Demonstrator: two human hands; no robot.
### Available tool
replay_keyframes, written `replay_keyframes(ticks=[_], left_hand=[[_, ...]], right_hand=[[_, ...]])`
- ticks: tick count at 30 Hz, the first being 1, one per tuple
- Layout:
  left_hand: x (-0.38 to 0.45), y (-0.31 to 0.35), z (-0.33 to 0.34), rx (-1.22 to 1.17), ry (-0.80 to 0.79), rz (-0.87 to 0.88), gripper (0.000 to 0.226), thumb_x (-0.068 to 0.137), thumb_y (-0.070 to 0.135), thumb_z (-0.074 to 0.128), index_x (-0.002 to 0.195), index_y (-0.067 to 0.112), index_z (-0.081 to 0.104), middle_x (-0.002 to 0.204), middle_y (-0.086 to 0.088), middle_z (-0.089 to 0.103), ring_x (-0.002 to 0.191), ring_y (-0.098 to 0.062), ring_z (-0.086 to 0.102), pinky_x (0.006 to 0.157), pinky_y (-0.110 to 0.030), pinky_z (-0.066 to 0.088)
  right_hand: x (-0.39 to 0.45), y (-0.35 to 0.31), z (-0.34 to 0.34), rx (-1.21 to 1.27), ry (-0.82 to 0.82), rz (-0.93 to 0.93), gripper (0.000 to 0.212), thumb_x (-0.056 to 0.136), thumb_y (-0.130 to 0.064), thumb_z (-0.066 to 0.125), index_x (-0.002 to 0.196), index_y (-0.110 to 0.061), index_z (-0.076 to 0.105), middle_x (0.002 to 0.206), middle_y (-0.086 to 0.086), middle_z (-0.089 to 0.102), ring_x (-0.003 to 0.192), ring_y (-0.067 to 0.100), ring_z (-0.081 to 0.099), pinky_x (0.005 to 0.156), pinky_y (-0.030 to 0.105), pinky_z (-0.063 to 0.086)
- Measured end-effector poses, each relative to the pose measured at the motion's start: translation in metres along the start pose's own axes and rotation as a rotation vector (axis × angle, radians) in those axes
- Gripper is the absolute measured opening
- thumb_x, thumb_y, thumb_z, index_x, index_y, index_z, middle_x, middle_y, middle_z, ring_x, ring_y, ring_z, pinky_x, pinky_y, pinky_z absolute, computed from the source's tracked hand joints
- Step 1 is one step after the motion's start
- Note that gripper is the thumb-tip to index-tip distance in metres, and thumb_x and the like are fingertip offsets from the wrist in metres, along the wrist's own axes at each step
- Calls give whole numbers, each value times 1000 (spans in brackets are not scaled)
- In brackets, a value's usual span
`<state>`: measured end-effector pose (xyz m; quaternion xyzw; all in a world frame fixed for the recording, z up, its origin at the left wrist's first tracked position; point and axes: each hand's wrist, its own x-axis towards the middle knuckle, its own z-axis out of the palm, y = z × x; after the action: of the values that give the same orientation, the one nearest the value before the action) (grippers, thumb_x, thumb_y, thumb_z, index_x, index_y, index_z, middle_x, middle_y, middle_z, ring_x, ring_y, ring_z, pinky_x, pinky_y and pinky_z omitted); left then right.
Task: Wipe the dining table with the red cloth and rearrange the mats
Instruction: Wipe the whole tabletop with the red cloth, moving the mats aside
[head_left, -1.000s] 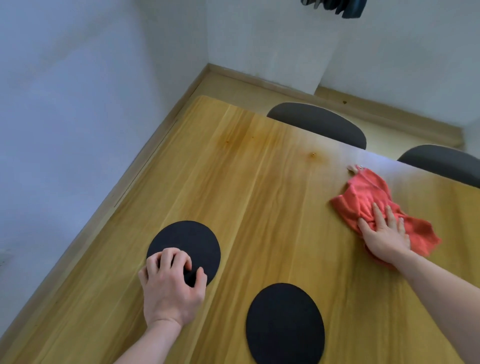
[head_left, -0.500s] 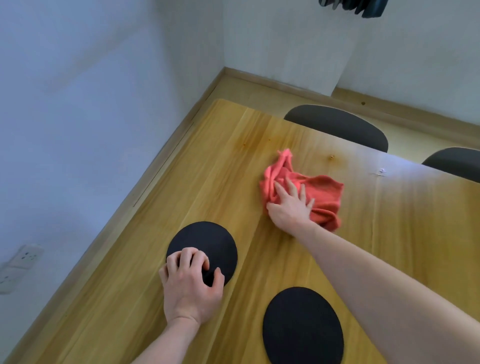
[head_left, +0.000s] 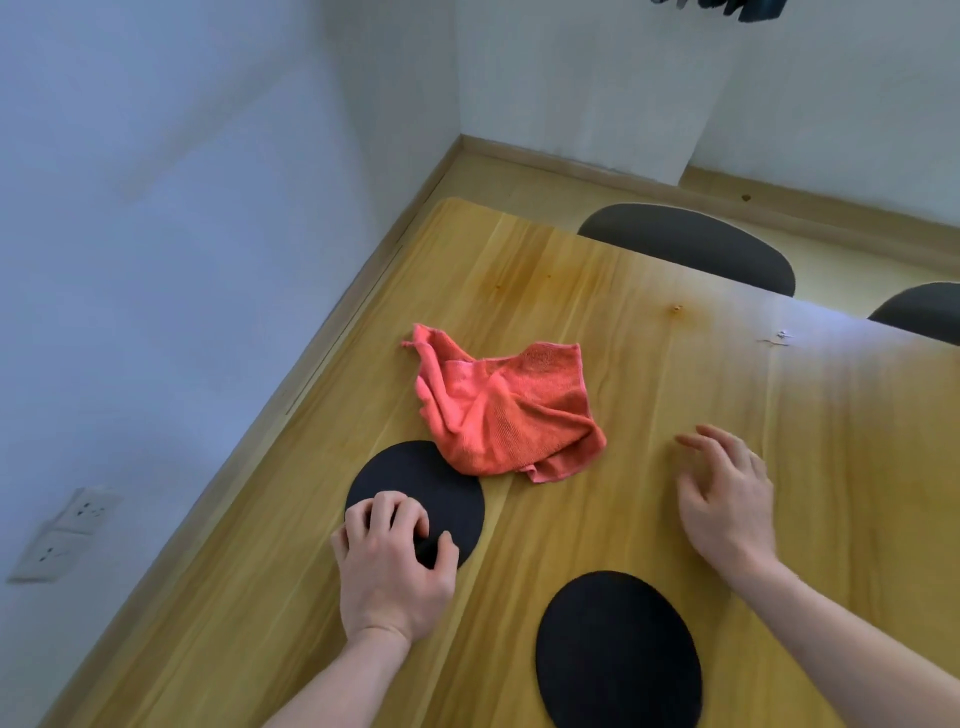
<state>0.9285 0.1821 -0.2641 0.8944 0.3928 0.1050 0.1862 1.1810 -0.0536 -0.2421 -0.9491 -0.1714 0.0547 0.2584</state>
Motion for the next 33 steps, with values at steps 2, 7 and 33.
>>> replay_keyframes(ticks=[2, 7, 33], left_hand=[[0, -2, -1, -4, 8, 4, 23, 76, 51, 56, 74, 32, 43, 94, 19, 45, 101, -14, 39, 91, -35, 31], [0, 0, 0, -28, 22, 5, 22, 74, 52, 54, 74, 32, 44, 93, 17, 47, 100, -15, 40, 91, -39, 34], [164, 116, 26, 259, -448, -12, 73, 101, 50, 40, 162, 42, 0, 170, 6, -17, 156, -35, -12, 124, -63, 1]], right_hand=[[-10, 26, -3, -128, -10, -13, 42, 100, -29, 55, 142, -28, 52, 151, -5, 44, 144, 22, 33, 121, 49, 25], [-14, 36, 6, -176, 13, -36, 49, 102, -35, 52, 150, -28, 46, 156, -4, 41, 149, 19, 26, 125, 45, 18], [-10, 44, 8, -179, 35, -38, 53, 97, -47, 38, 147, -32, 50, 155, -11, 44, 149, 13, 30, 126, 42, 18]])
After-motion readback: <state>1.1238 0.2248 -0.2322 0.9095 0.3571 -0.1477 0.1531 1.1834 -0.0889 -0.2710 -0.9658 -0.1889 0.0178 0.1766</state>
